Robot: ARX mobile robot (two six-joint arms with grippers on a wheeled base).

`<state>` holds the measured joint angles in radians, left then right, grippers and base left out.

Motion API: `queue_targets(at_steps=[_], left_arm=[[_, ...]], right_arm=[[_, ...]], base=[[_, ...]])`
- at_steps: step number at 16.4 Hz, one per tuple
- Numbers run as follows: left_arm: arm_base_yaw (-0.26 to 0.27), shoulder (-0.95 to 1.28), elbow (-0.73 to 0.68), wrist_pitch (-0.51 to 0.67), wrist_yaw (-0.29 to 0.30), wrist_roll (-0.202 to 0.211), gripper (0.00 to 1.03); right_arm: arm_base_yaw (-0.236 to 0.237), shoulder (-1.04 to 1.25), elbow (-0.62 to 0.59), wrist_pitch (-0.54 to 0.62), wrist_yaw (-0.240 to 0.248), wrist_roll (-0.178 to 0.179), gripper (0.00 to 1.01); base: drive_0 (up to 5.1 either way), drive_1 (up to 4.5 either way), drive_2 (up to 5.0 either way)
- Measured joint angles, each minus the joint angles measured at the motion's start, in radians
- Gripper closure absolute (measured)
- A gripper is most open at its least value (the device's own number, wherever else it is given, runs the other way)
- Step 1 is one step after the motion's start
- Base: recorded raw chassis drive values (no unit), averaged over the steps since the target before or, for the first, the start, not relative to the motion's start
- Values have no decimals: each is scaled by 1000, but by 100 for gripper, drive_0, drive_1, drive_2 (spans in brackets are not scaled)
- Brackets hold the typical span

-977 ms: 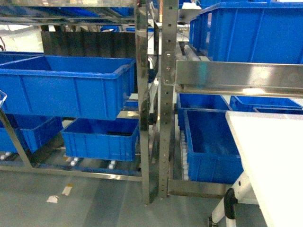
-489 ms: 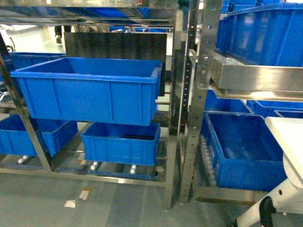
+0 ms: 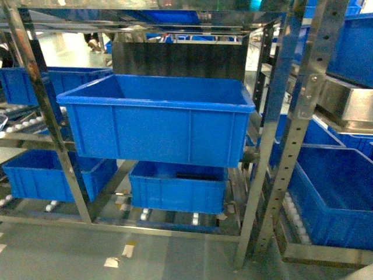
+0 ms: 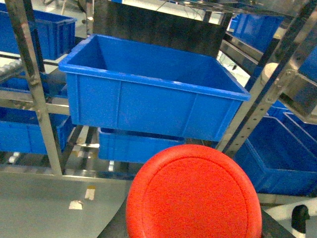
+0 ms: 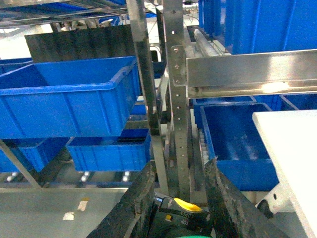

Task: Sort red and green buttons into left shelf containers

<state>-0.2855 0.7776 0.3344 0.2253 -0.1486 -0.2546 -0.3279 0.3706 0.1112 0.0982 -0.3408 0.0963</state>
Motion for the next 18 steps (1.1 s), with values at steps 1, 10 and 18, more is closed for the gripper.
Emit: queue_targets(at_steps=[1, 10, 18], left_arm=[[0, 0, 0, 0, 0, 0, 79], [0, 0, 0, 0, 0, 0, 79], [-1, -1, 0, 2, 0, 0, 79]], right_arm=[[0, 0, 0, -2, 0, 0, 73], [0, 0, 0, -3, 0, 0, 73], [0, -3, 1, 3, -1, 0, 73]], base=[[-471, 368, 117], [-438, 417, 31], [-112, 423, -357]])
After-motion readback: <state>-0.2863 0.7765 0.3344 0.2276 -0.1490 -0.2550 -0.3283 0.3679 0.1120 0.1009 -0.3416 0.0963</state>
